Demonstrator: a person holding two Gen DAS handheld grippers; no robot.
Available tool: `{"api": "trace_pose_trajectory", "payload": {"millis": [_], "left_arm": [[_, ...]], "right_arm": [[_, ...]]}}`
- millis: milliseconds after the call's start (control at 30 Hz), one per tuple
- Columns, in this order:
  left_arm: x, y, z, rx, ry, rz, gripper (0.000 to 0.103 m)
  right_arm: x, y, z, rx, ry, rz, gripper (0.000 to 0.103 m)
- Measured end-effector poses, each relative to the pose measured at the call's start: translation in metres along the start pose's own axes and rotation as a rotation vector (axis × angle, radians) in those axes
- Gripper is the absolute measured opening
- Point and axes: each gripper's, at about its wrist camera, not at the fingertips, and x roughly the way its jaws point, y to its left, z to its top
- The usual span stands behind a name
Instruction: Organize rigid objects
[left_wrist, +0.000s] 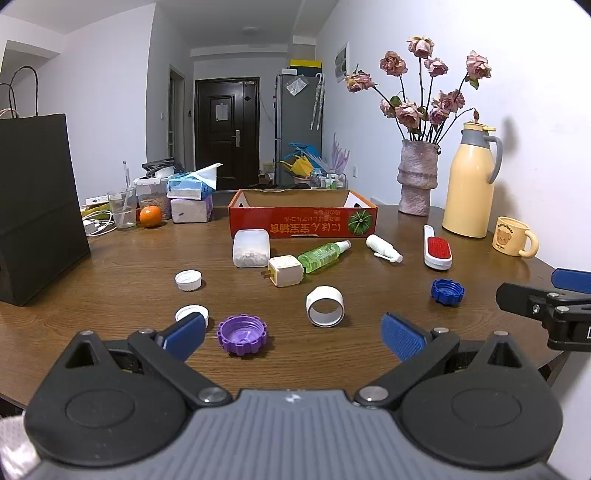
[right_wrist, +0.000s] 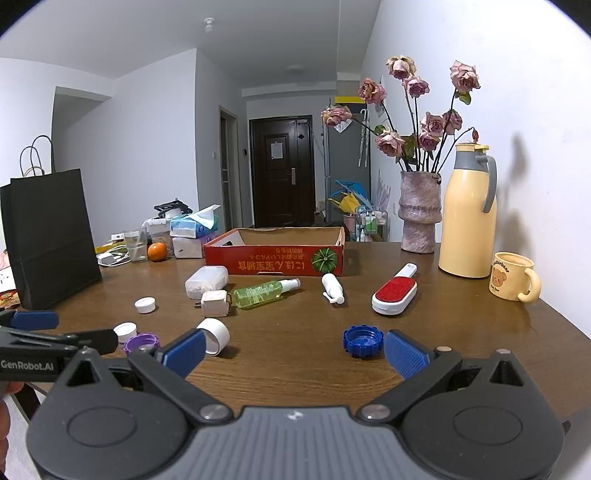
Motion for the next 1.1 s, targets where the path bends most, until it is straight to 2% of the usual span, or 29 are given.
{"api": "trace_pose_trajectory", "payload": {"millis": [1100], "left_arm": [[-0.0003, 0.0018, -0.0042, -0.002, 0.003, 0.002, 0.103]], "right_arm": [[0.0001, 0.0001, -0.0066, 0.001, 0.005, 0.003, 0.103]]}}
